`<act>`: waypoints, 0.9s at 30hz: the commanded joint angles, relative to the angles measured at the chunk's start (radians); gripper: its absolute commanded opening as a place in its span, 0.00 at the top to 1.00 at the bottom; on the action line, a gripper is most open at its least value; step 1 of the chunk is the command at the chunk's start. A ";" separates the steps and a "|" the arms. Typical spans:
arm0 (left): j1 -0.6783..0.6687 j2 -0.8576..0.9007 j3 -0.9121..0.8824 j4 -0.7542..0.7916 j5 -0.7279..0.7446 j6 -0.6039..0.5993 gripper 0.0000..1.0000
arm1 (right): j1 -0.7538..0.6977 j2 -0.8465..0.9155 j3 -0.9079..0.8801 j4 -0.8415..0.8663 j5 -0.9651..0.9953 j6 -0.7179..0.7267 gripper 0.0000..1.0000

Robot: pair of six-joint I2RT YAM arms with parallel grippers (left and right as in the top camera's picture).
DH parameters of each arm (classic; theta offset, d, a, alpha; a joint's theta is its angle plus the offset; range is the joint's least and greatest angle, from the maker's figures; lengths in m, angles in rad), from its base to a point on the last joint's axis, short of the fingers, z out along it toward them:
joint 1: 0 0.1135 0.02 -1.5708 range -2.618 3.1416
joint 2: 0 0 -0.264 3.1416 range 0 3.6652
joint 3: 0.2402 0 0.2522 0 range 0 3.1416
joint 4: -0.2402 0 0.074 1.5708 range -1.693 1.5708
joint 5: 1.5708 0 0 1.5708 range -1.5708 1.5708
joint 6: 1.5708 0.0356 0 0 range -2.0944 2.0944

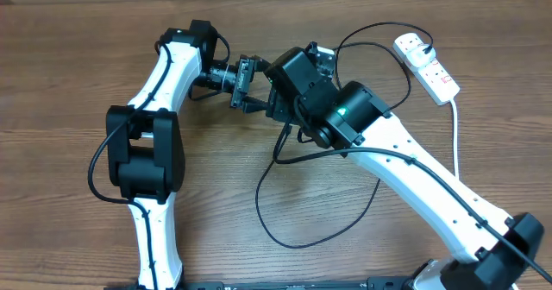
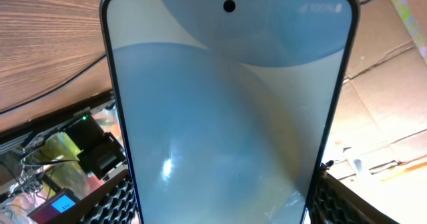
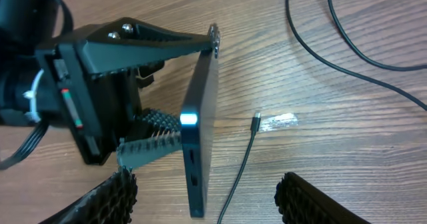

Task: Plug charger to phone and switch on socket
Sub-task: 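Position the right gripper beside the phone's bottom end near the cable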

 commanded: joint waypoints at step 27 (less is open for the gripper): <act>-0.022 0.002 0.028 0.052 0.005 -0.027 0.34 | -0.003 0.089 0.026 0.032 0.093 0.022 0.68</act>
